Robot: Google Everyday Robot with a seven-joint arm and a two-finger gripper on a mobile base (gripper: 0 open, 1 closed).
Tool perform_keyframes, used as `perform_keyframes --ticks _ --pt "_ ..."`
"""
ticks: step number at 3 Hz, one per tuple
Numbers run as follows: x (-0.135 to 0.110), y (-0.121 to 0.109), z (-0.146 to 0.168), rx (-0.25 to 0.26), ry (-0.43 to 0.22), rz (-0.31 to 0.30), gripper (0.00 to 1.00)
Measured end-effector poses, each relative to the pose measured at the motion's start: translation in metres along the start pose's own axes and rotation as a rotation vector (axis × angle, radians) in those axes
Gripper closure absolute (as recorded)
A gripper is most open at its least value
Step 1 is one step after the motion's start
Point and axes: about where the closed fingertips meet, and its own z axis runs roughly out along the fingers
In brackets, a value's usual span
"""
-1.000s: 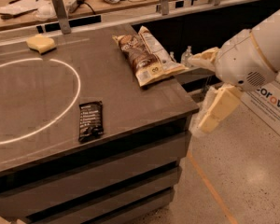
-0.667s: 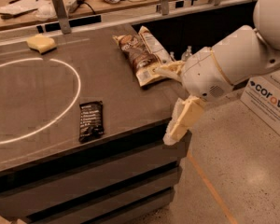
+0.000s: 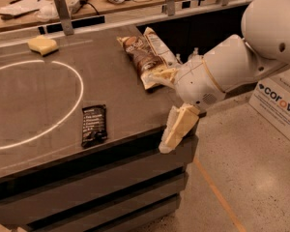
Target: Move rxbar chocolate near sponge
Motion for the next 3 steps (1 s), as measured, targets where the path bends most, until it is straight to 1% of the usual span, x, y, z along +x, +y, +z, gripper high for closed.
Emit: perform_keyframes --ticks 1,2,3 --pt "-0.013 -0.004 0.020 -0.017 -0.023 -0.016 0.00" --pt "-0.026 -0.015 0.049 -0.048 -0.048 -0.029 0.00" --pt "-0.034 -0.024 0.076 -0.074 -0.078 -0.027 0.00"
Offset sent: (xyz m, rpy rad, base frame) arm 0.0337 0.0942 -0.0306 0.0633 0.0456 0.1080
